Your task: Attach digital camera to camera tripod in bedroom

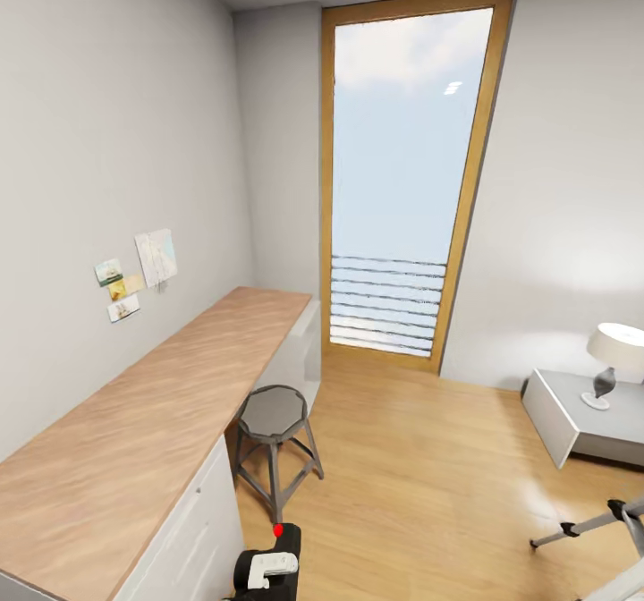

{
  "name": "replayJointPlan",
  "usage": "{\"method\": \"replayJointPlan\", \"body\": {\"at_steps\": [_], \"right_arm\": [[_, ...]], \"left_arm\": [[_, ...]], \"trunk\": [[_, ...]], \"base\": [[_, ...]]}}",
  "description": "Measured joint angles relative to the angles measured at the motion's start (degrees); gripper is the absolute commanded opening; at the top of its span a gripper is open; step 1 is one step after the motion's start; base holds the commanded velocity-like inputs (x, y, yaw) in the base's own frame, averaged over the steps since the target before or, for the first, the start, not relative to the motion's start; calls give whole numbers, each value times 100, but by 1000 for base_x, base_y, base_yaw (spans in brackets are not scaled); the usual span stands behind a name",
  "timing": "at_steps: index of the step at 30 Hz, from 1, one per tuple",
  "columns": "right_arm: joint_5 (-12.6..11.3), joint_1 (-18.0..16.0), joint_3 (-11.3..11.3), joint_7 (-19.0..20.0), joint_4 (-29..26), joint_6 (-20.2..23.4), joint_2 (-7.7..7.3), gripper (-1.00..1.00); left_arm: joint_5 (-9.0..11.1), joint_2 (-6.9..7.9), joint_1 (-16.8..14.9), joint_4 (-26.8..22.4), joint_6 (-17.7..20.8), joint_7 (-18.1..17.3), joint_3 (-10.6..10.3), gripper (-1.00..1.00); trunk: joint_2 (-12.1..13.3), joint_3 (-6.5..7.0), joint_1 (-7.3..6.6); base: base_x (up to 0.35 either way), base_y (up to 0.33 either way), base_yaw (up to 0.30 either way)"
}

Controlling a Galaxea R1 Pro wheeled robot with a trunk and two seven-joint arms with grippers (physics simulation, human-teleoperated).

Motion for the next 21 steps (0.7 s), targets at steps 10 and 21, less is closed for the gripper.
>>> {"method": "replayJointPlan", "body": {"at_steps": [10, 21], "right_arm": [[0, 0, 0, -3, 1, 0, 0, 100], [-9, 1, -8, -9, 6, 15, 0, 100]], "left_arm": [[0, 0, 0, 0, 9, 0, 0, -100], [-1, -17, 0, 5, 38, 0, -11, -100]], "trunk": [[0, 0, 0], [1, 0, 3]], "base": [[316, 0, 0], [83, 0, -108]]}}
